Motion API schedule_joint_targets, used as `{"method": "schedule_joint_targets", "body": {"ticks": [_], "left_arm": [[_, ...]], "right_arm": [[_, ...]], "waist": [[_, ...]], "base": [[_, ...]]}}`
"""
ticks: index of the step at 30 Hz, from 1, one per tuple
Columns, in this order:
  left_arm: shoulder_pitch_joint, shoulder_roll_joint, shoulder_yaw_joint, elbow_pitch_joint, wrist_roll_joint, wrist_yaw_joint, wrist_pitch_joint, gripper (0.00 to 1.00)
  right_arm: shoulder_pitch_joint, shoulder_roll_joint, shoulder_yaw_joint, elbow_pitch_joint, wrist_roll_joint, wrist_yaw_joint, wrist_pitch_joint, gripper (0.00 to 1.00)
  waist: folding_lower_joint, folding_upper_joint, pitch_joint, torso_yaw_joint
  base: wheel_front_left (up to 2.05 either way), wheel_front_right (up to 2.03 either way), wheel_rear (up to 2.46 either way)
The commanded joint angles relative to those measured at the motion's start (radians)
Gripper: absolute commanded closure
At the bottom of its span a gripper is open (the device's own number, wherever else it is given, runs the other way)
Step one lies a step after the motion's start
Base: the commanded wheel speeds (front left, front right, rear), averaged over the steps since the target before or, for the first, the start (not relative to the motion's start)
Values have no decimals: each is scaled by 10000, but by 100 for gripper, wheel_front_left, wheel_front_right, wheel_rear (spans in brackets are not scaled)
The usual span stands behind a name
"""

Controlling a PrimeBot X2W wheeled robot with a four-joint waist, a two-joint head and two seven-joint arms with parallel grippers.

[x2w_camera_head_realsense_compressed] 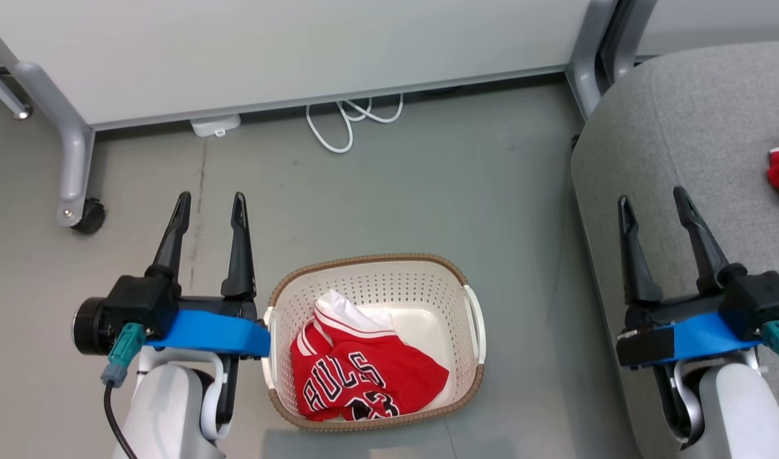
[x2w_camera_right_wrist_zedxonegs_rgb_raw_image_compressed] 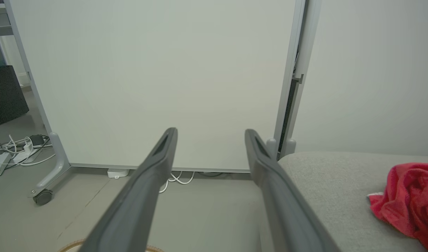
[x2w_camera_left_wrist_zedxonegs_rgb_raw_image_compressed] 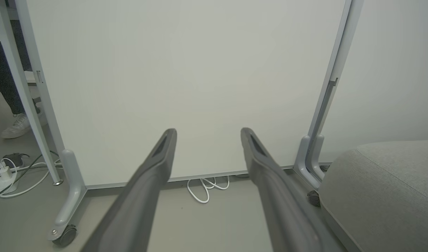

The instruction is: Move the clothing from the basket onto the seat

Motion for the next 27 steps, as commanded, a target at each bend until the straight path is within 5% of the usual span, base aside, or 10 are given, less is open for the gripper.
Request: {"method": "schedule_joint_targets", "body": {"ticks": [1,27], "left_arm": [[181,-8,64,24,30,-55,-30,0],[363,-68,-215,245,125,-196,-30,0]], "right_arm": [[221,56,-35,41,56,1,-6,0],[803,279,-138,285,222,1,-6,0]], "waist": [[2,0,-140,50],[2,0,-517,238]], "base": [[0,0,0],[0,0,0]]}}
